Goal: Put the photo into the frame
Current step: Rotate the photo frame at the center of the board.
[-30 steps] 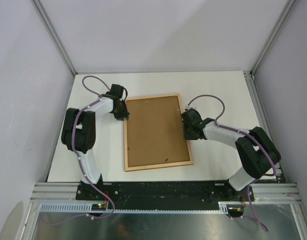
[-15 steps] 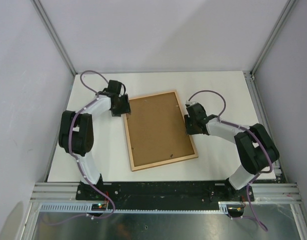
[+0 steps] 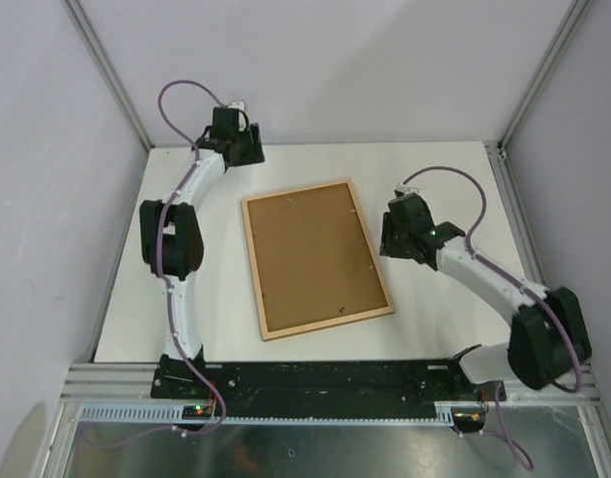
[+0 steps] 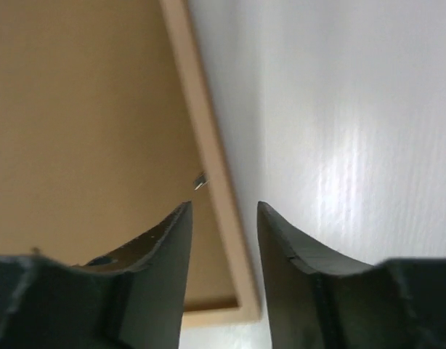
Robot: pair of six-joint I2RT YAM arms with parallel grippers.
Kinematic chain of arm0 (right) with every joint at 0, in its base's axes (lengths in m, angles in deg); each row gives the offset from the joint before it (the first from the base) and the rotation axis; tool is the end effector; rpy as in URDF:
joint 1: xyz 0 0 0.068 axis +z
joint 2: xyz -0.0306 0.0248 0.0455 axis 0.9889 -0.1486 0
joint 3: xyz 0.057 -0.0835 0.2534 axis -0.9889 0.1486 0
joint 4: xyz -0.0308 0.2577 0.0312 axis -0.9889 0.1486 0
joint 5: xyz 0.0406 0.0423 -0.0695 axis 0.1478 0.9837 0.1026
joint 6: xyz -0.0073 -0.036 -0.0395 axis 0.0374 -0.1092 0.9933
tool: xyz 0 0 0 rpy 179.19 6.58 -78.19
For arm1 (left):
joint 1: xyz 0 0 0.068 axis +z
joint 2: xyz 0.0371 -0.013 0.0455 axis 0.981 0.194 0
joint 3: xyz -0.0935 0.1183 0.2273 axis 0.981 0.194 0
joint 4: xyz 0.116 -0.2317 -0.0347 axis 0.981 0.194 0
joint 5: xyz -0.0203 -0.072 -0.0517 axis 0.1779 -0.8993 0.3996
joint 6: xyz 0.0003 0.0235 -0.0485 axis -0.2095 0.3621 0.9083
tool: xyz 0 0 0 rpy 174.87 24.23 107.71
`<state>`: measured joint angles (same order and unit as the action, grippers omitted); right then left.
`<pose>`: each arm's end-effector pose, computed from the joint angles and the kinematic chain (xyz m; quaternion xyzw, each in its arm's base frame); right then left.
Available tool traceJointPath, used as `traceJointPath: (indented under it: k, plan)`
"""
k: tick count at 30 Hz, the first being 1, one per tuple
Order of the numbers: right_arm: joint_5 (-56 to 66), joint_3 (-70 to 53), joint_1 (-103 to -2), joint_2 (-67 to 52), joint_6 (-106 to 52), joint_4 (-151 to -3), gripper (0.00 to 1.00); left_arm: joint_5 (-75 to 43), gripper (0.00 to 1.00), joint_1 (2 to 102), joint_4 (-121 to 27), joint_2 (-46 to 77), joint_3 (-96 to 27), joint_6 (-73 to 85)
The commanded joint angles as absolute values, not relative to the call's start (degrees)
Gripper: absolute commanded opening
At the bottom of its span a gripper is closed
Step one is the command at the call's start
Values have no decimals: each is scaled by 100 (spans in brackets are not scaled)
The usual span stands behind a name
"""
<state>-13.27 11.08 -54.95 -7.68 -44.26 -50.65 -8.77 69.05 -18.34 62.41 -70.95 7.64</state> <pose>0.2660 0.1257 0.2374 0.0084 0.9428 0.0613 0.3276 0.4887 -0.0846 0.2707 -0.0269 0.9043 -0.0941 0.4156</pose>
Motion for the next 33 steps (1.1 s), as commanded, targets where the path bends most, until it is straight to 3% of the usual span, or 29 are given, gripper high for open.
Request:
traceJointPath:
  k: [1, 5, 9, 22, 33]
  plan:
    - [-1350, 1439, -4911, 144, -5137, -4278, 39, -1147, 64, 7125, -1866, 6975, -7942, 905]
    - [-1106, 1940, -4460, 763, -5645, -4043, 14, -1149, 51, 7132, -1881, 7462, -8261, 1111]
    - [-961, 2354, -3930, 1140, -6171, -3940, 2, -1172, 41, 7124, -1929, 7758, -8369, 1302]
    - [-550, 3376, -3090, 1058, -6887, -4582, 0, -1377, 17, 6975, -2033, 8175, -8215, 1285]
    - [-526, 3434, -4103, 217, -6530, -5616, 0, -1139, 5, 6850, -2063, 7816, -7289, 1269]
